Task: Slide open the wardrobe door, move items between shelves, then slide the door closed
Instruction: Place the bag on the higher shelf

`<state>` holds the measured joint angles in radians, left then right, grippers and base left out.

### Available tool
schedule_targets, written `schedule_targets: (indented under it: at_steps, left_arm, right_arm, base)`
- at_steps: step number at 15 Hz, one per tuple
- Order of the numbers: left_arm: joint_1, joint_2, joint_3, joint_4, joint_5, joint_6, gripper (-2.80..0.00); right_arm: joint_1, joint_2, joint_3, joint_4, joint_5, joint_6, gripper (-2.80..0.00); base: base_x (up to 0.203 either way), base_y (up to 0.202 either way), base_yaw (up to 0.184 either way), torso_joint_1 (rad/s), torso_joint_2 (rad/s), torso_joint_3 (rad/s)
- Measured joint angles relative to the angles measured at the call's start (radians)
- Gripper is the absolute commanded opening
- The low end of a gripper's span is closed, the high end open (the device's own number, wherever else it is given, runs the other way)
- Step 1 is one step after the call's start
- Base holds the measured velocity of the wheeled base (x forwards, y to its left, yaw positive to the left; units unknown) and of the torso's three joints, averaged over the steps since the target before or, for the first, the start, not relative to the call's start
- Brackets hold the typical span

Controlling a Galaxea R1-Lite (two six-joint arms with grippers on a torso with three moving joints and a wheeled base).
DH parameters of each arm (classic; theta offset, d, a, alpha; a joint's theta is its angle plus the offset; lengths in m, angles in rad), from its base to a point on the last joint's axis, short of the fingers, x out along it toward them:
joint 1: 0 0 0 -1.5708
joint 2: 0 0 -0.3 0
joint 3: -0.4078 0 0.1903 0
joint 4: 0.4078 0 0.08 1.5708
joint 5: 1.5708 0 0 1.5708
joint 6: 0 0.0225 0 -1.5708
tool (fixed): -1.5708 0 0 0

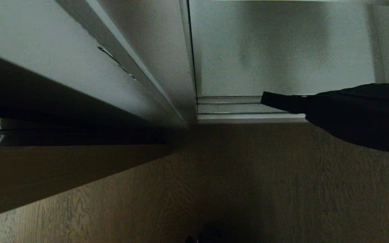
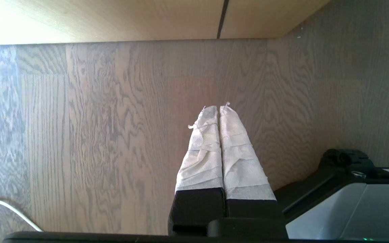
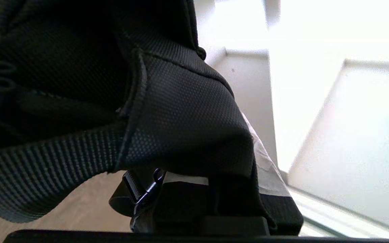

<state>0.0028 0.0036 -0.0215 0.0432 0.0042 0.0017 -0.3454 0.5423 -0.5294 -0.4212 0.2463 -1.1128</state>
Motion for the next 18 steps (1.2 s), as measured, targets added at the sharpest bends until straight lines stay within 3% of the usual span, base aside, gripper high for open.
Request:
schedule_targets:
  at_steps: [9, 18]
  left_arm:
    - [0.000, 0.000, 0.000, 0.000, 0.000, 0.000, -2.80]
    - [0.000, 0.000, 0.000, 0.000, 0.000, 0.000, -2.80]
  right_arm:
    - [0.088, -0.076, -0.345, 0.303, -0.102, 0.011, -2.80]
    - [0.136, 0.051, -0.730, 0.402, -0.128, 0.013, -2.80]
  base:
    - [0.000, 0.000, 0.000, 0.000, 0.00, 0.000]
    - [0.000, 0.000, 0.000, 0.000, 0.00, 0.000]
